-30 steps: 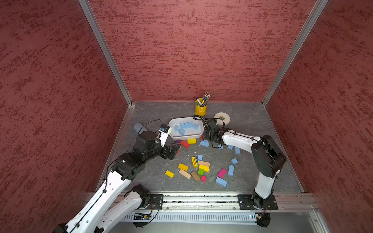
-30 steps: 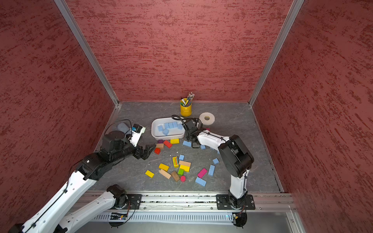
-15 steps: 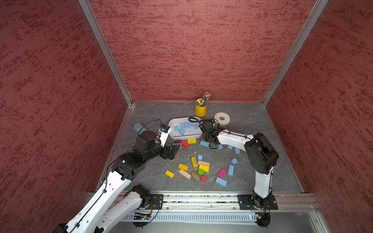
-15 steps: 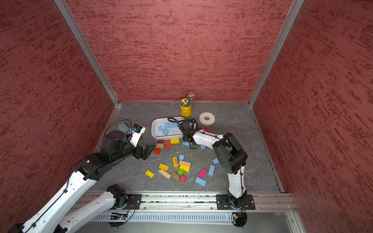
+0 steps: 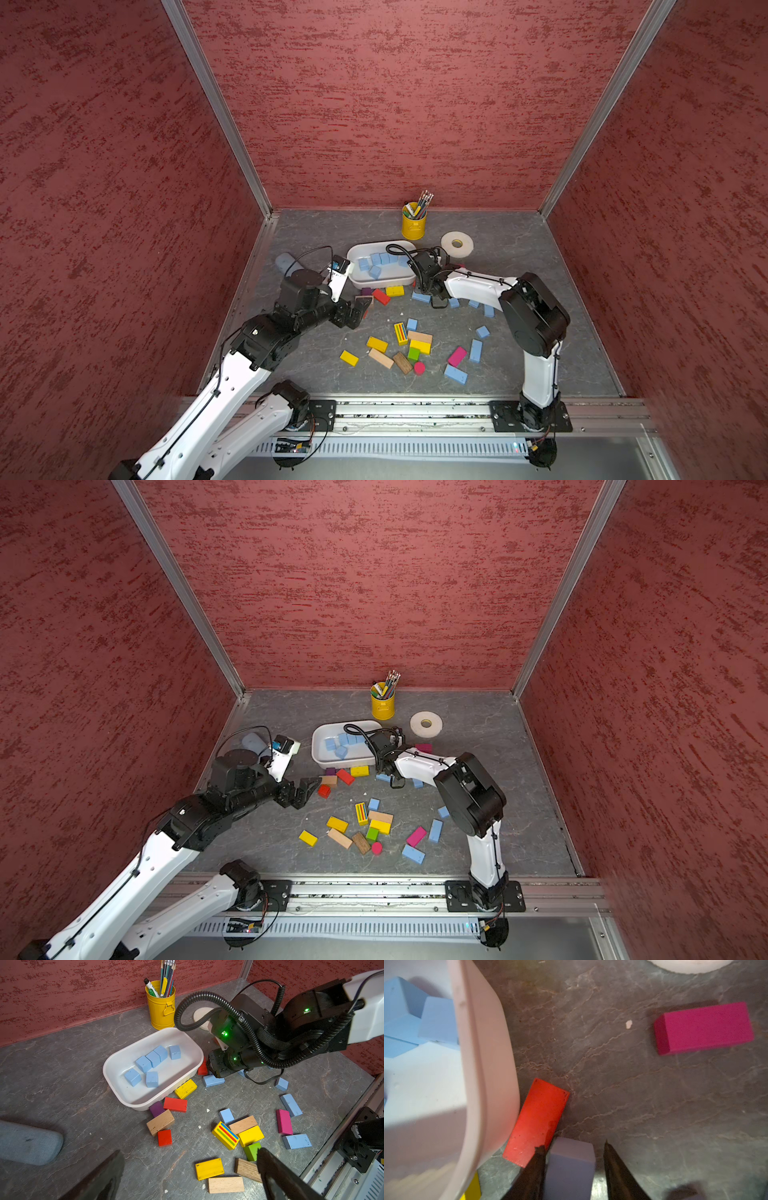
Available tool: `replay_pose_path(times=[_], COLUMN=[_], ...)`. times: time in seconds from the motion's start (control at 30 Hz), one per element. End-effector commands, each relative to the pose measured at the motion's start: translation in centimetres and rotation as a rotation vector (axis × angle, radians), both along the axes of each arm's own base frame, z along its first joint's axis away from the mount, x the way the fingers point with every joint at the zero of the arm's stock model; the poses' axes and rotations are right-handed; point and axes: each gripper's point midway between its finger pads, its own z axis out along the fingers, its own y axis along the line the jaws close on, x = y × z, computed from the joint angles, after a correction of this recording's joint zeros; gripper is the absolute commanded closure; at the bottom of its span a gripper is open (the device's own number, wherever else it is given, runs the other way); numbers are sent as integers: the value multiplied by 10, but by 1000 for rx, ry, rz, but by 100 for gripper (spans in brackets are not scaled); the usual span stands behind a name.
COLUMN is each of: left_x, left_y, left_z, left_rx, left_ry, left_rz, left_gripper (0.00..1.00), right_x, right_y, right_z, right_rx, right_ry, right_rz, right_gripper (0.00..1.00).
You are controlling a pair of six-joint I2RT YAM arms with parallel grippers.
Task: Pick out the blue building blocks
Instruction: Pick up the building block from the center of the board.
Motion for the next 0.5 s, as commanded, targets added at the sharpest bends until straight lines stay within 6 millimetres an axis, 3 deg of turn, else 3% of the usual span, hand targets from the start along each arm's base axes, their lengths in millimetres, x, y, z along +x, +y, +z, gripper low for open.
replay_pose_path(times=[0.0, 0.27, 0.47], left_x=[2, 2, 2], left_y=[-1, -1, 0], left_z=[-2, -2, -1], left_rx=[0, 1, 0], left_ry=[-7, -8, -10], left_rz=[-2, -3, 0], left_gripper=[0, 0, 0], right_x=[2, 2, 3], right_y=[-3, -5, -9], right_z=[3, 10, 33], right_rx=[-25, -23, -21], right_ry=[-17, -33, -75], right_rz=[-19, -26, -37], right_gripper=[59, 74, 77])
